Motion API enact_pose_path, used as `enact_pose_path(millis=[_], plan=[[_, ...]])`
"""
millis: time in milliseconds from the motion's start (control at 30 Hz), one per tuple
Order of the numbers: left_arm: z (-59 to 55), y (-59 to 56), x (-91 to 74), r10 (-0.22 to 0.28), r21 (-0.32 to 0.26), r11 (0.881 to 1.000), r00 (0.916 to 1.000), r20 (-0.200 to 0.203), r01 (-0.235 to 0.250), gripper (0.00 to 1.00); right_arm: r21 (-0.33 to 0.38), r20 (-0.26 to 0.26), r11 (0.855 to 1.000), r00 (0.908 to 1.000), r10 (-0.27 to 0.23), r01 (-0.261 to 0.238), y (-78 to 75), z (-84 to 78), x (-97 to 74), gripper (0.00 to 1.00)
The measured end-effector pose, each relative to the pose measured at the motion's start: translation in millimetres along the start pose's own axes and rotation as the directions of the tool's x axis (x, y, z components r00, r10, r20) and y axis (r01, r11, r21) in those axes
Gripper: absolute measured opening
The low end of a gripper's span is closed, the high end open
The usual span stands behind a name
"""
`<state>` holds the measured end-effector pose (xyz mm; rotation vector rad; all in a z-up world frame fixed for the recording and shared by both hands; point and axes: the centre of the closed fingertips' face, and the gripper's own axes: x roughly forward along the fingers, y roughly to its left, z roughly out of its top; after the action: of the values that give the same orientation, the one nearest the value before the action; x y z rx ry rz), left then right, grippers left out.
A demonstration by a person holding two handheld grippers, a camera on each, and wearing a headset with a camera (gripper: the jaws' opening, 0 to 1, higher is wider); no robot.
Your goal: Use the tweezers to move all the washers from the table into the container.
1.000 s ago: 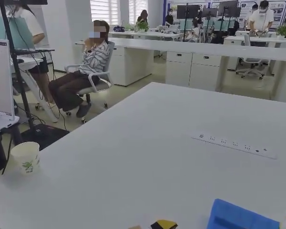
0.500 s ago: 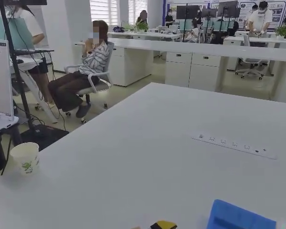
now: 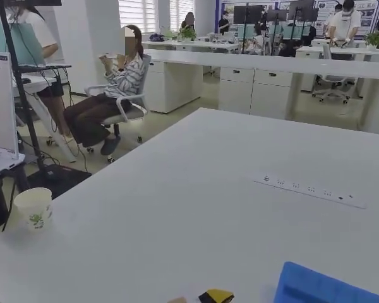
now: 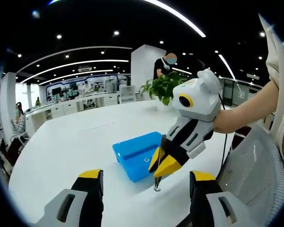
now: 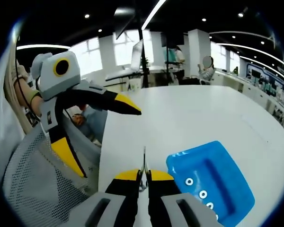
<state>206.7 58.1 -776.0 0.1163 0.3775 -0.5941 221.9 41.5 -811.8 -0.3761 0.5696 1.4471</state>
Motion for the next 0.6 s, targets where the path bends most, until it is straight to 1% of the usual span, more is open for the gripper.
enact_pose_path(millis=[133,267,367,467,567,600], plan=[[0.3,0.7,-0.6,0.003,-0.003,1.0,1.0,0.003,-0.003,0.75,0.022,0.026,1.0,0.9995,0.017,-0.017,-0.5,9.5,-8.9,0.02],[0.5,0.7,-1.0,0.002,-0.001,1.0,1.0,0.004,-0.002,0.75,0.018,0.034,1.0,0.9993,0.016,-0.017,-4.8,17.4,-17.2,0.02],[0.4,0.9,-1.0,0.003,0.0,1.0,1.0,0.003,-0.003,0.75,0.025,0.052,1.0,0.9986,0.008,-0.009,-11.4,23.9,-23.0,0.03],[1.1,1.2,-1.1,0.004,0.0,1.0,1.0,0.006,-0.004,0.75,0.047,0.082,0.999,0.9966,-0.008,0.004,-20.3,31.0,-28.3,0.03],[1.3,1.1,-1.0,0.003,-0.001,1.0,1.0,0.006,-0.003,0.75,0.088,0.124,0.996,0.9919,-0.025,0.014,-29.1,40.0,-33.0,0.03],[1.5,1.3,-1.1,0.004,0.001,1.0,1.0,0.007,-0.004,0.75,0.105,0.145,0.994,0.989,-0.032,0.017,-31.9,44.3,-34.7,0.03]])
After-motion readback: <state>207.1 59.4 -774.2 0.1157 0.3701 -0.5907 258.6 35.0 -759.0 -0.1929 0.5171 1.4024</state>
